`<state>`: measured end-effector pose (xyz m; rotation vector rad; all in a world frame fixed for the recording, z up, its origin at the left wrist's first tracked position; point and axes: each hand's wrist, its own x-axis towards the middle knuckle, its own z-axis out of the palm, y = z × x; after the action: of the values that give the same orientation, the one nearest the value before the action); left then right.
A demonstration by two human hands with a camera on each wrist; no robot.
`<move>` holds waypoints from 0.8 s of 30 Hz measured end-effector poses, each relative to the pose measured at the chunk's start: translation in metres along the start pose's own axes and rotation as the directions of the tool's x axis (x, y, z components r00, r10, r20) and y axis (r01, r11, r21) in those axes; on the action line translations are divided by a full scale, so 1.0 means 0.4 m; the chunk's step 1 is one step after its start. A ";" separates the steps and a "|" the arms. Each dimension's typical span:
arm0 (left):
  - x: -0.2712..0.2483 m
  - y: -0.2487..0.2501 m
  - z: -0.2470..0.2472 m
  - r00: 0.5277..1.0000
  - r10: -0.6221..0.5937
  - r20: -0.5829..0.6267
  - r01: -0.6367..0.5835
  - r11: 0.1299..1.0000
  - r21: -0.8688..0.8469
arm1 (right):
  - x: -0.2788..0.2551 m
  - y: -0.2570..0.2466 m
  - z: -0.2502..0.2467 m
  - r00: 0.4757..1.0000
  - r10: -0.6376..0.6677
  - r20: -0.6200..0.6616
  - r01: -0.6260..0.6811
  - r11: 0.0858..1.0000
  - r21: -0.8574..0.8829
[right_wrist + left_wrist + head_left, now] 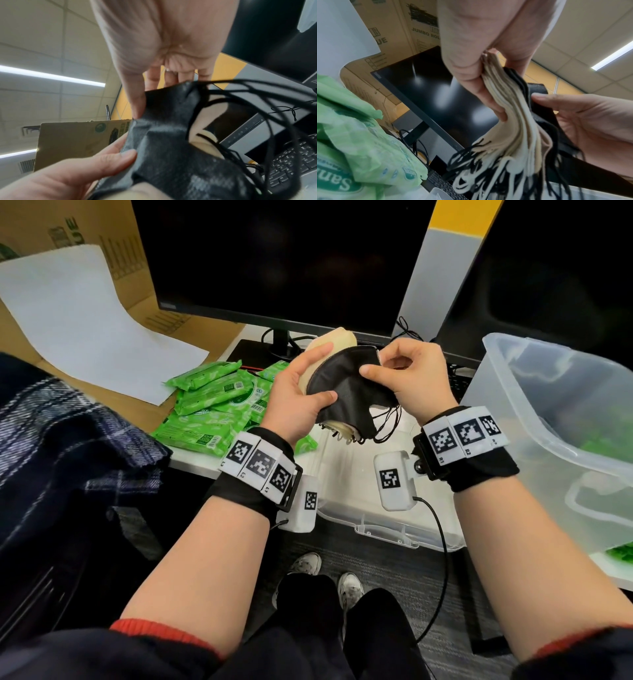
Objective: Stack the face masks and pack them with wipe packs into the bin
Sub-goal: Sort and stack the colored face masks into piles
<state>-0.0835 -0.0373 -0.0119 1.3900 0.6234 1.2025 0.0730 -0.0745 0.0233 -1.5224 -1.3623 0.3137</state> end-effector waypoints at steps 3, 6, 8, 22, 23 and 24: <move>0.003 -0.006 -0.005 0.999 -0.035 -0.021 0.036 0.999 0.026 | -0.009 -0.005 0.005 0.986 -0.018 0.165 0.010 0.999 0.048; -0.001 -0.004 -0.002 0.998 -0.058 -0.003 0.058 0.998 0.026 | -0.024 -0.010 0.007 0.954 0.020 0.300 -0.029 0.999 0.026; -0.001 -0.007 -0.003 0.996 -0.086 -0.012 0.087 0.996 0.026 | -0.021 -0.006 0.002 0.948 0.055 0.313 -0.056 0.998 -0.008; 0.003 0.025 0.008 0.960 -0.280 -0.024 0.270 0.944 -0.190 | -0.058 -0.052 0.032 0.927 -0.018 0.374 0.159 0.923 -0.350; 0.001 0.024 0.007 0.963 -0.266 -0.048 0.255 0.952 -0.167 | -0.065 -0.050 0.035 0.911 0.029 0.412 0.105 0.949 -0.299; -0.004 0.024 0.004 0.965 -0.251 -0.078 0.240 0.962 -0.132 | -0.071 -0.054 0.033 0.900 0.055 0.432 0.050 0.972 -0.230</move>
<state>-0.0850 -0.0412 -0.0032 1.1226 0.7532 1.0914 0.0413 -0.0956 0.0230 -1.7162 -1.8020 0.5351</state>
